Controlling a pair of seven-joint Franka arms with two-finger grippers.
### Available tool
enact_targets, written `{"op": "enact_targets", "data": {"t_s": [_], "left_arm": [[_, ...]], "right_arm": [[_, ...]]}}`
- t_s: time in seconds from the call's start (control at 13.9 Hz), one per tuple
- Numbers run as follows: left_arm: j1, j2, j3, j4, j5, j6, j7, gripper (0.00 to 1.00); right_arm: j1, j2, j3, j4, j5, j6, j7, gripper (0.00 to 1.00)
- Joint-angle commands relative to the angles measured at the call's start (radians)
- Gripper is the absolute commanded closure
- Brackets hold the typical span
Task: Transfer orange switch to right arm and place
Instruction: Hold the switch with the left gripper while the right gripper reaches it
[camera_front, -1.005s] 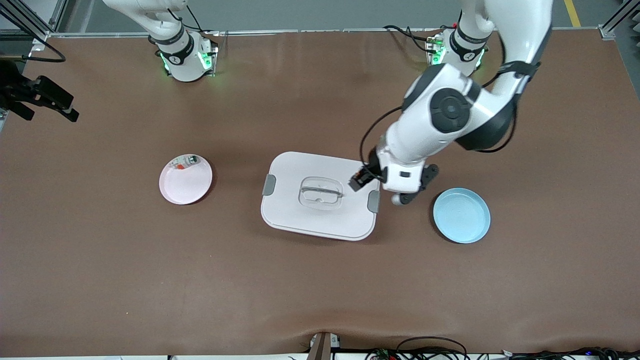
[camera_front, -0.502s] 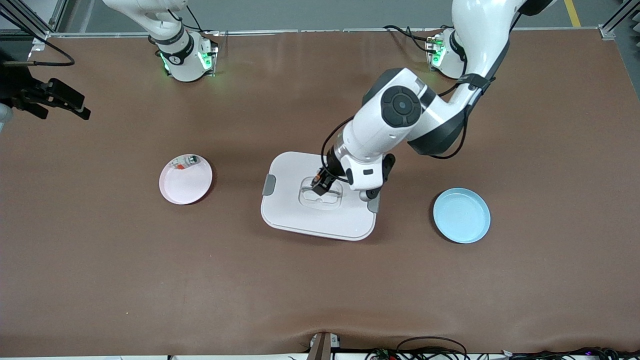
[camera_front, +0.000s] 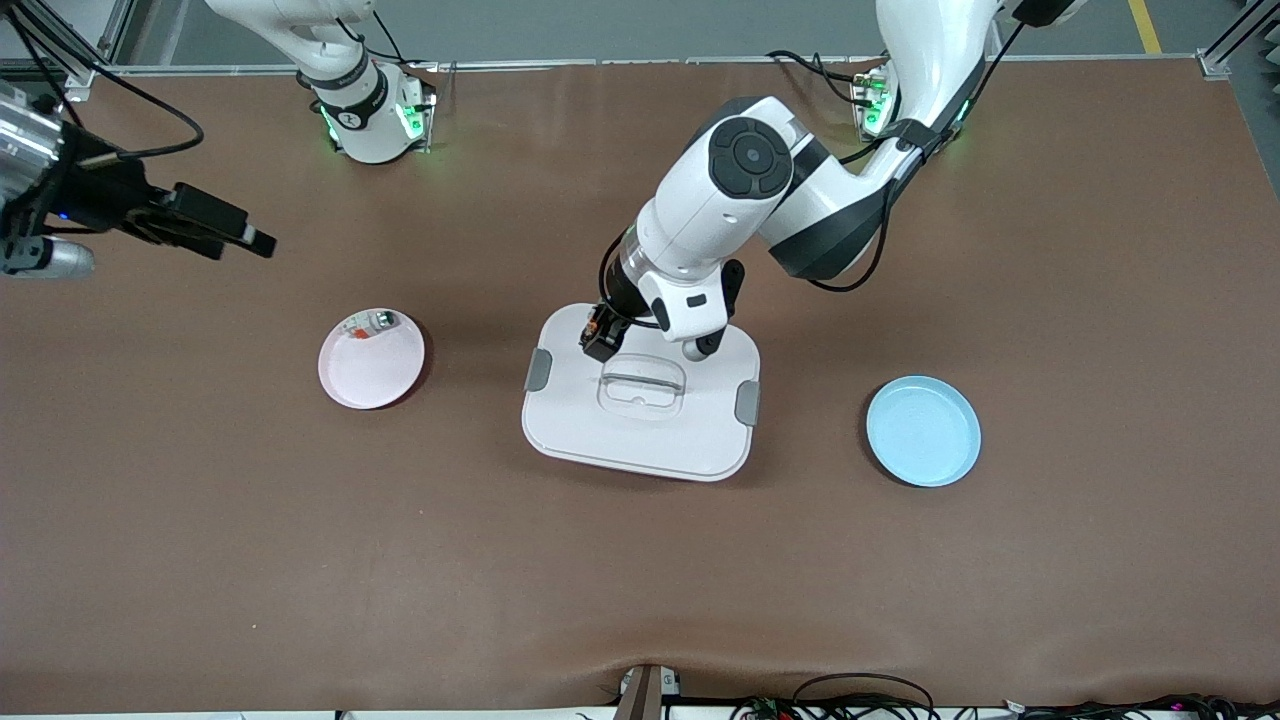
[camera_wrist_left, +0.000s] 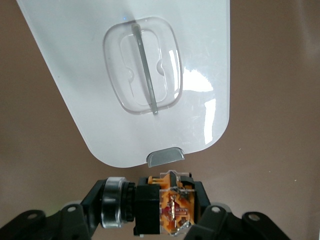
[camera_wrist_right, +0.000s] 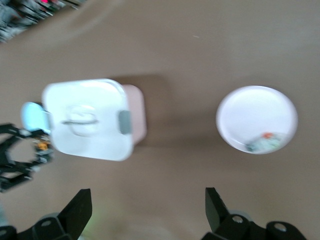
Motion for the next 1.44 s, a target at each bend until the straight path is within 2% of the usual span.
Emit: {"op": "enact_targets", "data": {"t_s": [0.0,0.29,0.43,0.79,1.15,1.36], "left_arm": [[-0.006,-0.008,0.002,0.016,-0.005,-0.031,-0.037,1.00],[-0.005,-0.011,0.002,0.018,-0.007,-0.039,-0.040,1.00],[-0.005,-0.013,0.001,0.018,-0.007,-0.039,-0.051,1.00],[-0.005,-0.019,0.001,0.016,-0.008,-0.047,-0.053,1.00],[-0.003,-0.023,0.001,0.016,-0.008,-0.048,-0.053,1.00],[0.000,-0.031,0.002,0.016,-0.008,-0.053,-0.051,1.00]], "right_arm": [[0.068,-0.061,0.011,-0.129,0.130,0.163,0.017,0.00],[0.222,-0.056,0.011,-0.226,0.248,0.450,0.011,0.00],[0.276,-0.056,0.012,-0.290,0.349,0.581,-0.003,0.00],[0.421,-0.039,0.011,-0.361,0.559,0.846,-0.130,0.00],[0.455,0.031,0.011,-0.352,0.795,0.874,-0.372,0.00],[0.481,0.083,0.011,-0.346,0.875,0.874,-0.460,0.00]]}}
